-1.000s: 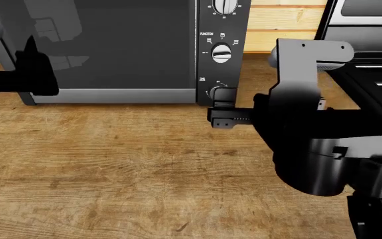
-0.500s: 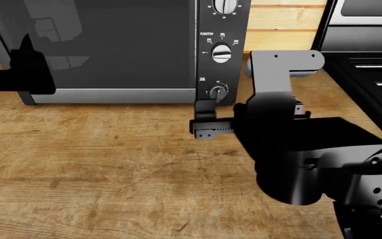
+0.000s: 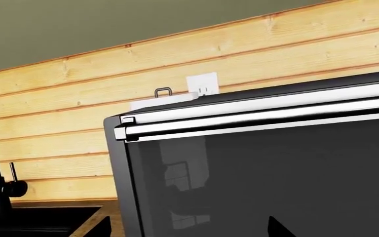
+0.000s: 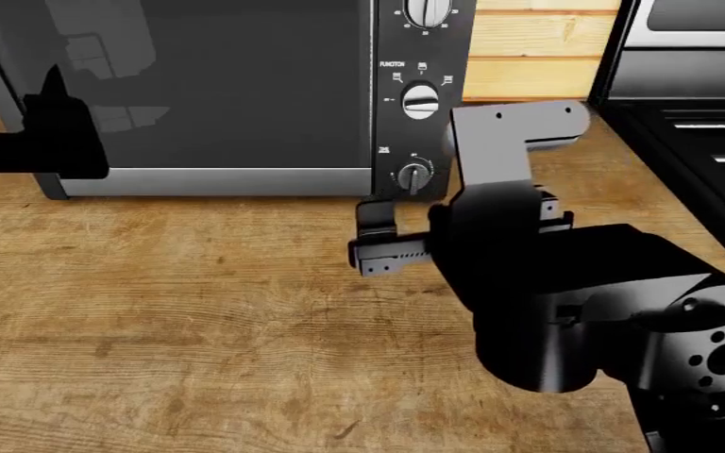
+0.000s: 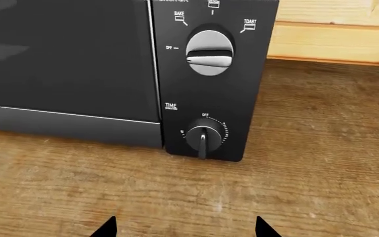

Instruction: Turn on the toaster oven by setting the timer.

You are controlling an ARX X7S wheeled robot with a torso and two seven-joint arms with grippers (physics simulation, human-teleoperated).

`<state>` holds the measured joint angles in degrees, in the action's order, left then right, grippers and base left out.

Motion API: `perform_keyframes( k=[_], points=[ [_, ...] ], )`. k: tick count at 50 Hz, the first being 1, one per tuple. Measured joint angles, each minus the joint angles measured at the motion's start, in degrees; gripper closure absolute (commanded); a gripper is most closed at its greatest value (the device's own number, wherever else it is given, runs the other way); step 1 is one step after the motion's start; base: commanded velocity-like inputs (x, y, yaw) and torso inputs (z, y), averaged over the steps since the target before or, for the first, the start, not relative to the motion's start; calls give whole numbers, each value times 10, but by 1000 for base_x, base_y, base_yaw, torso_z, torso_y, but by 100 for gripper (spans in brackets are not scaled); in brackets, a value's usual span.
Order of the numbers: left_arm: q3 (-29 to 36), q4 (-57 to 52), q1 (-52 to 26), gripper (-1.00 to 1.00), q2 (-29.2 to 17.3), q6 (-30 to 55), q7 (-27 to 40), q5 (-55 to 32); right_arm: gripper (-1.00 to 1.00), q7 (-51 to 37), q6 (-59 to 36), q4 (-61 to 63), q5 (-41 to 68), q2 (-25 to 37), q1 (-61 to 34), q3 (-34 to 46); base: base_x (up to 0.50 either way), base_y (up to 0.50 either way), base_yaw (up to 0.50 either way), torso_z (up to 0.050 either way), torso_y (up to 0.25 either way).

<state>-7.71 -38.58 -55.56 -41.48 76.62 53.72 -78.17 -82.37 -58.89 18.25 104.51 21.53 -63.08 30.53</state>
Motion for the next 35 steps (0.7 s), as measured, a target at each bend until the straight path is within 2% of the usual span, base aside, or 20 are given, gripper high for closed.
perform_keyframes(
  k=[21,35],
  points=[
    [9,2,0,-100,-5,-10,1,1,-100,1,5,0,4,4,-5,13,0,0,0,0,0],
    [13,3,5,-100,-6,-18,3,-1,-100,-33,19,5,9,-7,-10,32,0,0,0,0,0]
  ],
)
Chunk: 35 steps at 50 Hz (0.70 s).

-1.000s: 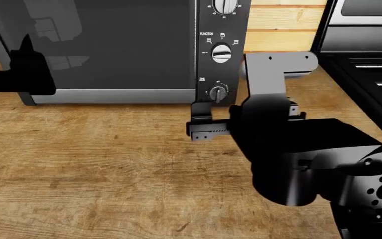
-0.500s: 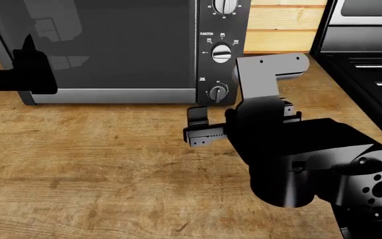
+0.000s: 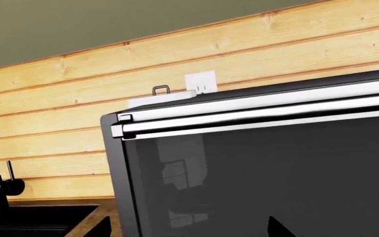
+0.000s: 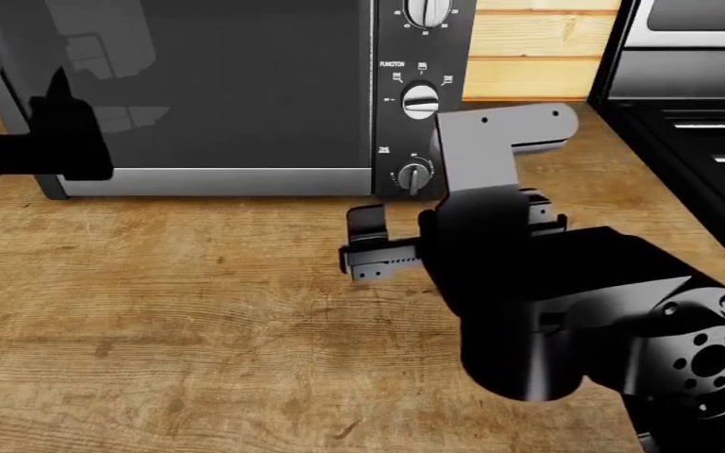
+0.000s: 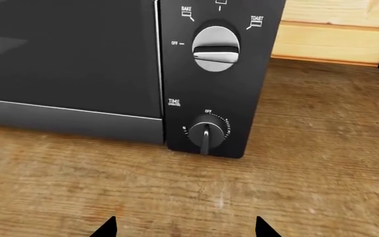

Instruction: Turn on the toaster oven by setting the timer.

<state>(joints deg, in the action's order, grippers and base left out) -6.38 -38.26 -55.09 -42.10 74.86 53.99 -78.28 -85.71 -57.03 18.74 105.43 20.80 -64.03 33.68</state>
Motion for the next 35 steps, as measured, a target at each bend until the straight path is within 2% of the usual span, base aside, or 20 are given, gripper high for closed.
perform_keyframes(
  k=[35],
  points=[
    [10,3,9,-100,-3,-18,0,-2,-100,-23,63,-12,-13,3,-22,67,0,0,0,0,0]
  ],
)
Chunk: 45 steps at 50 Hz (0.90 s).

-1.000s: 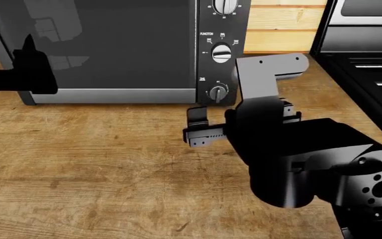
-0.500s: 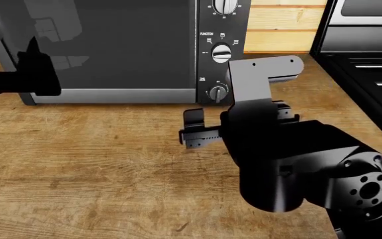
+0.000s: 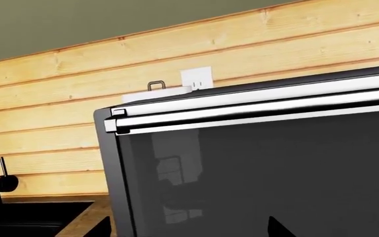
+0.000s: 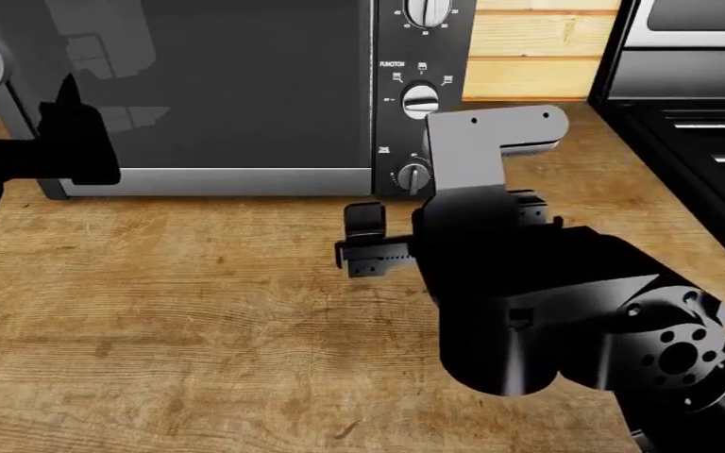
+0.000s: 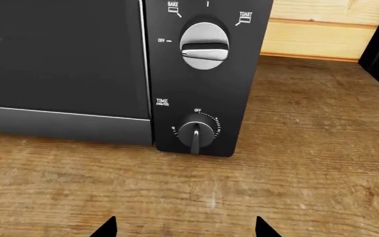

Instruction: Turn on the toaster oven by setting the timer.

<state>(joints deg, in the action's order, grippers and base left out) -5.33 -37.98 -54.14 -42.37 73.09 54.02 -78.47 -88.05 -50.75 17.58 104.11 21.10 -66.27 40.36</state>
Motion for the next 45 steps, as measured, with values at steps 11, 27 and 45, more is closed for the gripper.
perform_keyframes(
  k=[11,27,45],
  points=[
    [1,1,2,-100,-2,-4,1,-3,-100,4,14,-13,-13,-6,-5,15,0,0,0,0,0],
    [8,5,4,-100,-2,-12,0,3,-100,1,33,-38,-40,-8,-12,33,0,0,0,0,0],
    [12,6,6,-100,-4,-19,1,1,-100,17,45,-54,-61,-19,-12,52,0,0,0,0,0]
  ],
)
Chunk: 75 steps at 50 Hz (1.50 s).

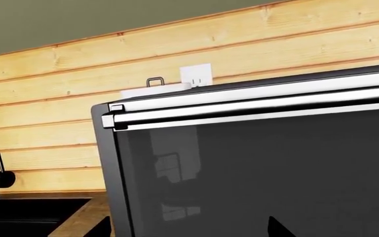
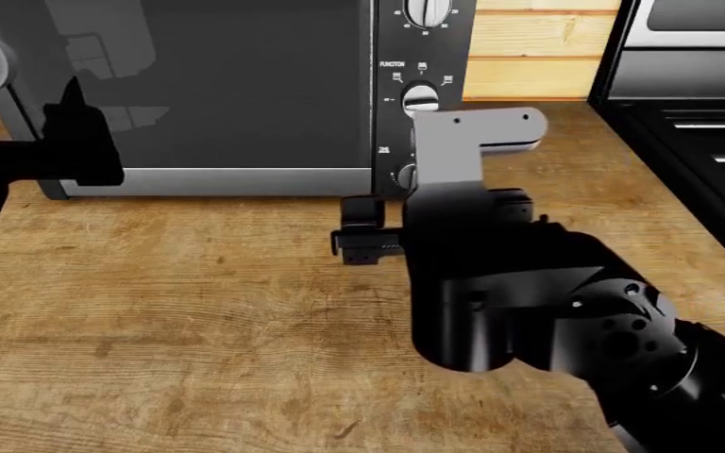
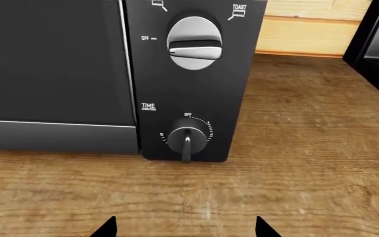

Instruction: Turn on the toaster oven by setting the timer.

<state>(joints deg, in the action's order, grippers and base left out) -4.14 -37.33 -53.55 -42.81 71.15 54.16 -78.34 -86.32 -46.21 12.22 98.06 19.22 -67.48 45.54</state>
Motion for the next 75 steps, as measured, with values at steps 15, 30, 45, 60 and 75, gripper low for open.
perform_keyframes(
  k=[15,30,45,60,75],
  points=[
    [-2,-3,5,-100,-5,-4,6,-10,-100,13,10,-18,-23,-7,1,12,0,0,0,0,0],
    [-2,-5,9,-100,-9,-9,8,-14,-100,20,19,-37,-49,-13,2,23,0,0,0,0,0],
    [3,-3,11,-100,-9,-16,7,-9,-100,45,23,-57,-71,-18,1,34,0,0,0,0,0],
    [6,0,12,-100,-11,-21,8,-10,-100,76,26,-81,-92,-24,-5,45,0,0,0,0,0],
    [6,-1,14,-100,-15,-24,10,-16,-100,104,28,-103,-109,-31,-9,57,0,0,0,0,0]
  ],
)
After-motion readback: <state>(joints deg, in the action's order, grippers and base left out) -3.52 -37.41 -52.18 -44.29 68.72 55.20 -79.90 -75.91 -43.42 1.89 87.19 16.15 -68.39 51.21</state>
